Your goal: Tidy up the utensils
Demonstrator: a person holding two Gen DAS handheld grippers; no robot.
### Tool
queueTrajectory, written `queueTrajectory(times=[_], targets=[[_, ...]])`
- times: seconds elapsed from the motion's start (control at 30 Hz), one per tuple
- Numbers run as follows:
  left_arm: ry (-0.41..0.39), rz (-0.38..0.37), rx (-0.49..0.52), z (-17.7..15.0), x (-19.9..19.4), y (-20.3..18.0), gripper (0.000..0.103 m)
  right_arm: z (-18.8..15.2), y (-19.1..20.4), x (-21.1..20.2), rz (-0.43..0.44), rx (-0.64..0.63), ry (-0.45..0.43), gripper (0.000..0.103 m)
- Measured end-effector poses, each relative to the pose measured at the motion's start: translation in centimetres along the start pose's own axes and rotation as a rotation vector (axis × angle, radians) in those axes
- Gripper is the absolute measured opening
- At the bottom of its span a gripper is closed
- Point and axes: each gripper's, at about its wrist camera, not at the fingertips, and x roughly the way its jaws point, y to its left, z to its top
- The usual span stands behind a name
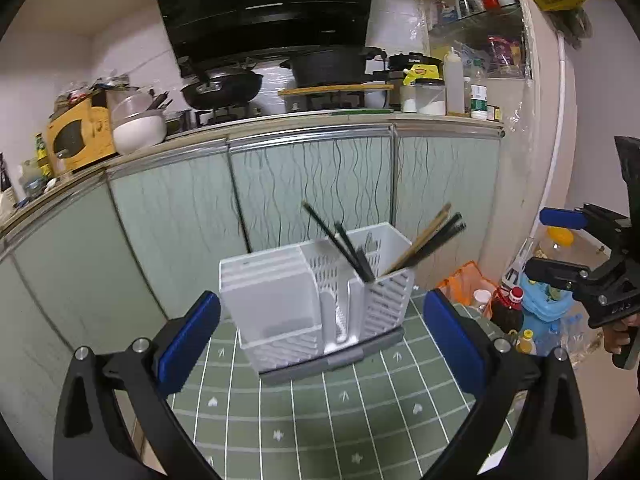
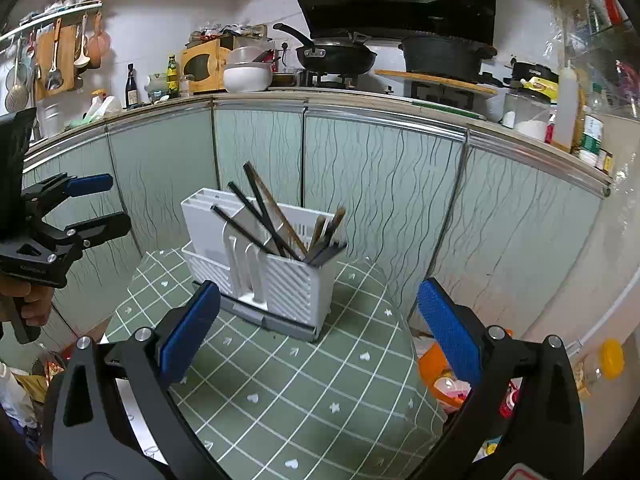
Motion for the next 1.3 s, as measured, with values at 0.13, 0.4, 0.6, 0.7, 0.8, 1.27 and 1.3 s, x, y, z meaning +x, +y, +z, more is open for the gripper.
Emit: queueTrajectory(times=[0.13, 0.4, 0.6, 0.7, 0.8, 1.27, 1.3], targets=[[-0.011, 0.041, -0.034, -2.7, -1.8, 0.0, 0.099, -2.1, 1.2, -1.3, -0.03, -0.02, 0.005, 0.095], [0.029, 0.145, -0.036, -8.0, -3.1, 0.4, 0.099, -6.2, 2.6, -2.9, -0.069, -0.007, 0.011, 0.095], [0.058, 0.203, -0.063, -11.1, -3.7, 1.0, 0.099, -9.0, 3.4, -3.3, -0.113, 0.038, 0.029, 0.095], [0.07, 0.225, -0.09, -12.3, -4.2, 1.2, 0.099, -10.5, 3.9, -3.4, -0.127, 0.054, 0.039, 0.095], [0.093, 0.243, -0.12, -13.4, -4.5, 1.2, 0.099, -11.9, 4.3, -3.2, -0.154, 0.059, 0.054, 0.095], [0.119, 0.306, -0.146, -16.0, -5.7, 0.3, 0.099, -14.9, 4.6, -3.0, -0.138, 0.104, 0.104, 0.095], [0.121, 0.307, -0.146, -16.1, -5.8, 0.3, 0.099, -15.0, 4.7, -3.0, -0.139, 0.103, 0.105, 0.095]])
